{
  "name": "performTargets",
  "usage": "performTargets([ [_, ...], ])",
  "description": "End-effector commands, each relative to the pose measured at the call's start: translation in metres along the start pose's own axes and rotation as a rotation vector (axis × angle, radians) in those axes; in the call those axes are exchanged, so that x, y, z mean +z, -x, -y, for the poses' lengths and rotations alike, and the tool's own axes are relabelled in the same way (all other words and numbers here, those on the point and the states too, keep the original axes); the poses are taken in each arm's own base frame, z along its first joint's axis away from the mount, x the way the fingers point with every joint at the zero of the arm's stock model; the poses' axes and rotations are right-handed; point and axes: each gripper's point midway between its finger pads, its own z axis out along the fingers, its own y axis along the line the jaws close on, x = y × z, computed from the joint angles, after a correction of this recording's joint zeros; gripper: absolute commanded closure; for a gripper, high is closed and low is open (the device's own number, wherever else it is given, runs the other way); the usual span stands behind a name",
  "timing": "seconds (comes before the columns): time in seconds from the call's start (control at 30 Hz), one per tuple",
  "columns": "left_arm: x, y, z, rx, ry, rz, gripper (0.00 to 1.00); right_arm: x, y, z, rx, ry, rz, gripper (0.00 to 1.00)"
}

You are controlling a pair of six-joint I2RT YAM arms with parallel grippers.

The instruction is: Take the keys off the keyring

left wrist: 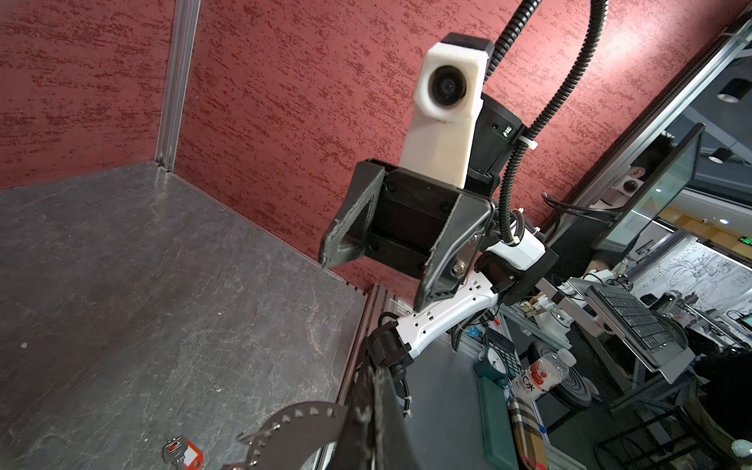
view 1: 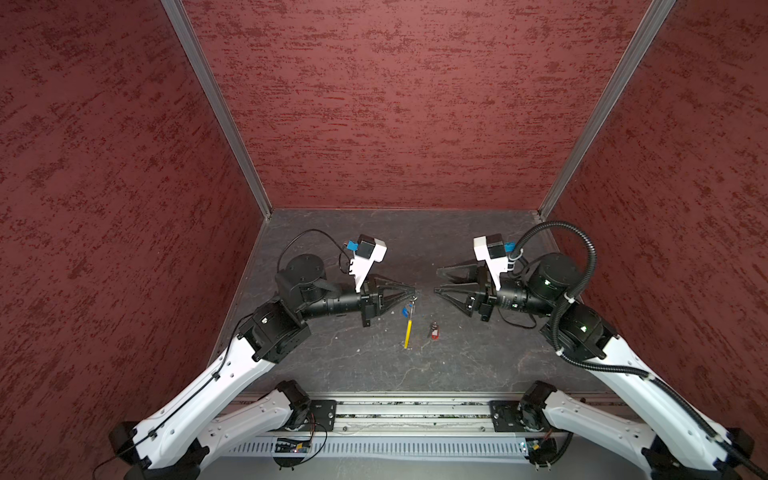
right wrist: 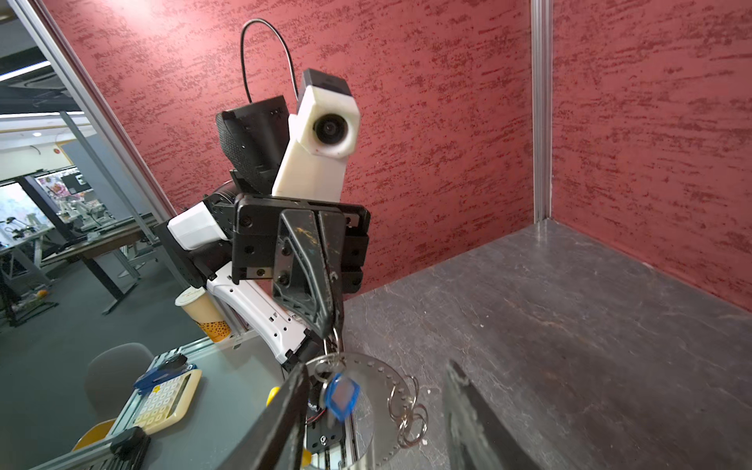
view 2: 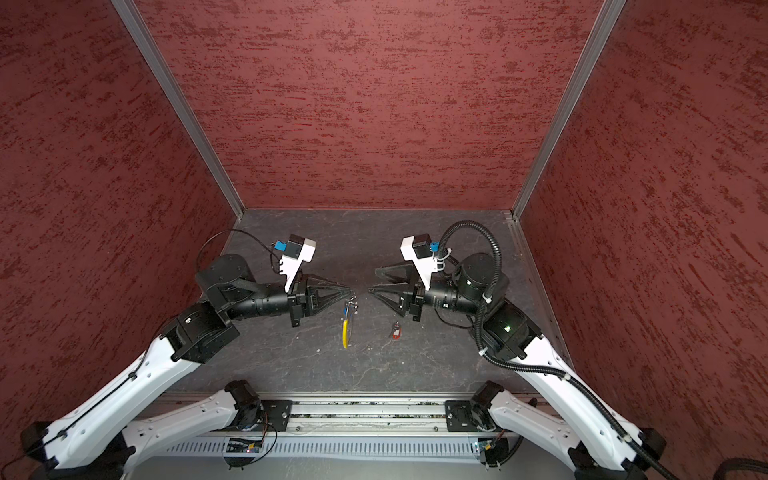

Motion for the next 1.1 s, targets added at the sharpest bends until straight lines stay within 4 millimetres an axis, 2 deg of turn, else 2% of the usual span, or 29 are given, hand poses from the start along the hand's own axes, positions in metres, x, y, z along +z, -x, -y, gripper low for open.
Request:
performTargets([
  [0.0, -0.007, 0.017, 0.008, 0.060, 0.014, 0.059, 1.00, 0.006, -0.007, 0.000, 0.005, 0.046, -0.002, 0.46],
  [0.17, -0.007, 0.017, 0.006, 0.078, 0.060, 0.050, 1.00, 0.011, -0.018, 0.005, 0.003, 0.049, -0.029, 0.45],
  [0.43, -0.008, 0.014, 0.012, 0.109, 0.034, 0.050, 1.00, 0.018, -0.027, -0.009, -0.007, 0.155, -0.056, 0.44],
  [0.67, -0.009, 0.015, 0.010, 0.119, 0.044, 0.063, 1.00, 0.019, -0.032, -0.022, -0.010, 0.213, -0.073, 0.55],
  [0.8, -0.009, 0.016, 0.015, 0.131, 0.017, 0.071, 1.00, 0.028, -0.040, -0.024, -0.003, 0.229, -0.107, 0.60],
  [1.07, -0.008, 0.014, 0.019, 0.134, -0.009, 0.068, 1.00, 0.037, -0.041, -0.027, -0.017, 0.240, -0.110, 0.57],
])
